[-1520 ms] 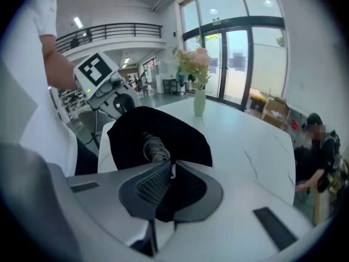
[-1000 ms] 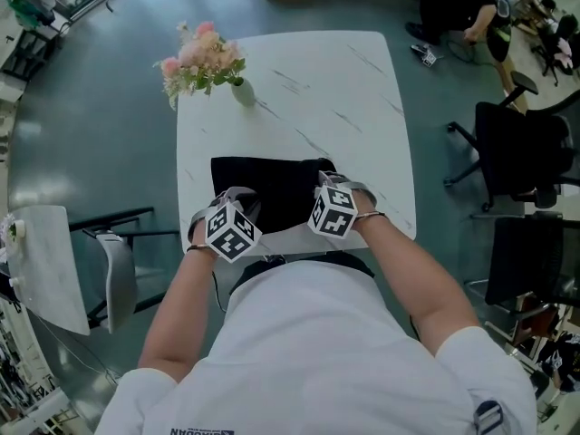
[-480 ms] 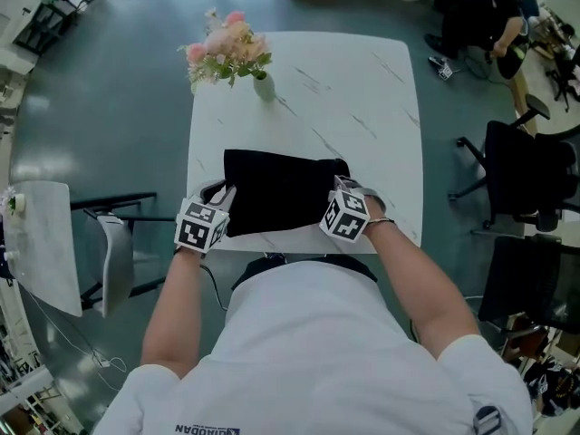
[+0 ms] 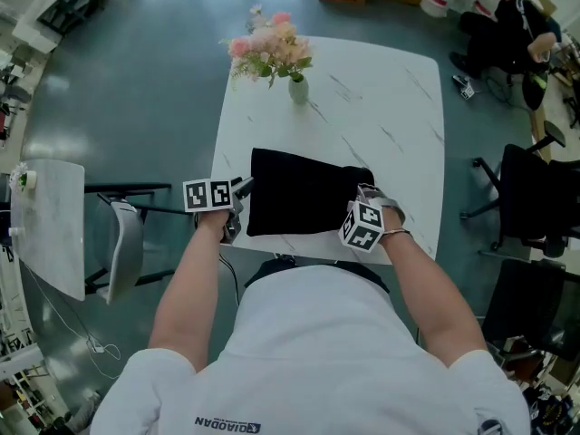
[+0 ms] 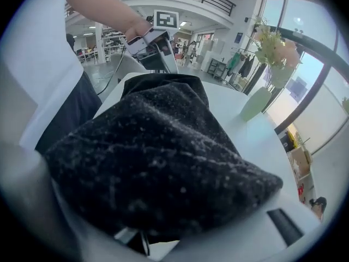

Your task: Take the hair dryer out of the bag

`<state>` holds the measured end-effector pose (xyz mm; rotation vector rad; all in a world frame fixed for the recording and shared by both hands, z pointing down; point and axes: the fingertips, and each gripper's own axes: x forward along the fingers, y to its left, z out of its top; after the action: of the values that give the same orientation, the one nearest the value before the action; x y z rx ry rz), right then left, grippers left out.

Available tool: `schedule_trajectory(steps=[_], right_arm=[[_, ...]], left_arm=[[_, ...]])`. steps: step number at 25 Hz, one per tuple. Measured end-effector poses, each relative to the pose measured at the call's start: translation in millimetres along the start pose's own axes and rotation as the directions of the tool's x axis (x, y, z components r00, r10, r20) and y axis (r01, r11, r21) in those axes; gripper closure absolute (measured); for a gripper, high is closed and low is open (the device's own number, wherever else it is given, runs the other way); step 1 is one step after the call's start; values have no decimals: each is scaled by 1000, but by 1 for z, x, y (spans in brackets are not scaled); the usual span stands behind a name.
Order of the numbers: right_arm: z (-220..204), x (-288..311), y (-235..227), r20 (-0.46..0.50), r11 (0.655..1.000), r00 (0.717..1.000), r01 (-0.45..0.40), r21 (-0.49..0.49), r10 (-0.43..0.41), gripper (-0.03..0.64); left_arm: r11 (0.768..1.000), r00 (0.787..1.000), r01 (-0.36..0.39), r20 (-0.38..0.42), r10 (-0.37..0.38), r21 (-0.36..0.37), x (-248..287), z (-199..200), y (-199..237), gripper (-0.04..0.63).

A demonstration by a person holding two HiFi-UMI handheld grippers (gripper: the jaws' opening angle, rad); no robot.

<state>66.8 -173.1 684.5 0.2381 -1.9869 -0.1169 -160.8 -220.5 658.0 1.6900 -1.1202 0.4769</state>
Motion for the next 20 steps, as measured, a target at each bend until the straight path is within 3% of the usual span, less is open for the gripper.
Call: schedule_trajectory(steps=[7,10,13,16,20], right_arm=[[0,0,1,-16,999,1000,-11,40,11,431],[0,0,2,-36,999,999,-13,36,14,430],[1,0,2,-46,999,999,-7,37,9,430],[0,-1,0,-46,998,999,-5,59,8,432],[-2,-5,-1,-45,996,999,-17,86,21,439]], left_arm=[[980,995,42,93,-24,-193,31,46,9,426],[977,999,27,37,-20,-213,46,49,12,426],[986,1000,-3,-31,-2,-167,51,45,14,451],[997,999,-26,-50,22,-74,51,46,16,549],[994,995,-82,-49,85,67,50,48,16,561]])
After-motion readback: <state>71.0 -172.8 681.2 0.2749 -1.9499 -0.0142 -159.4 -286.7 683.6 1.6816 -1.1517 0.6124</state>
